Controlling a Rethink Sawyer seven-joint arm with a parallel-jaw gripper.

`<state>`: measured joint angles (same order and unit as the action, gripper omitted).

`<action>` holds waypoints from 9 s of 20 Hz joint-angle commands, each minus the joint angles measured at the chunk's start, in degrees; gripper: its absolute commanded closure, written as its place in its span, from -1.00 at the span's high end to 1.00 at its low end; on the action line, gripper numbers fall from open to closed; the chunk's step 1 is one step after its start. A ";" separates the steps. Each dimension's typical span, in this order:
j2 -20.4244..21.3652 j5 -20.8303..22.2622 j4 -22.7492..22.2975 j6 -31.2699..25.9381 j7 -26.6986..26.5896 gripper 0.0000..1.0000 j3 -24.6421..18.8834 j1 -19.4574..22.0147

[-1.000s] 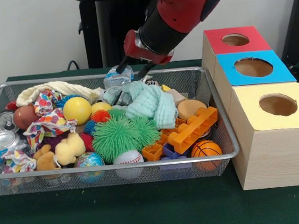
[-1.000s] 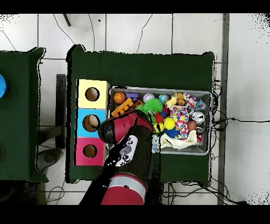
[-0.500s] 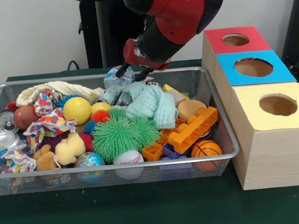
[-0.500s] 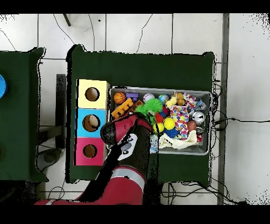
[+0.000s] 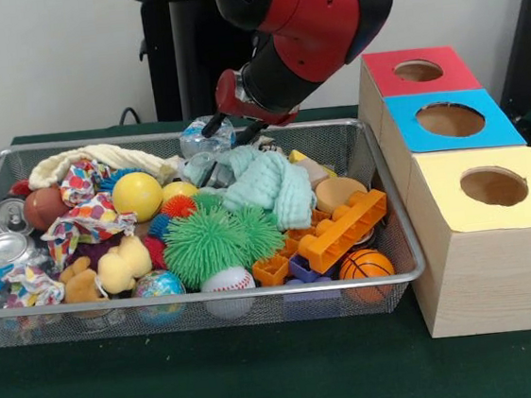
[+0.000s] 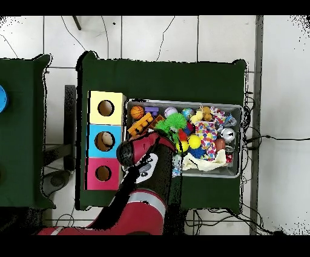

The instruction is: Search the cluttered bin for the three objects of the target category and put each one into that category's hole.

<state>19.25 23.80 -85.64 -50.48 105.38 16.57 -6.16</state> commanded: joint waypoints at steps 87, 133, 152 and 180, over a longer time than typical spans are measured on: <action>20.77 -27.87 -6.01 0.36 2.55 -1.00 -22.40 7.69; 16.17 -28.11 -13.78 13.27 6.22 -1.00 -21.84 3.74; 13.80 -26.16 -12.97 5.85 4.80 -1.00 -20.17 3.76; 19.30 -21.96 -13.82 8.24 -0.14 1.00 -22.82 7.69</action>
<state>37.77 -2.05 -95.27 -39.18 105.73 -3.90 0.11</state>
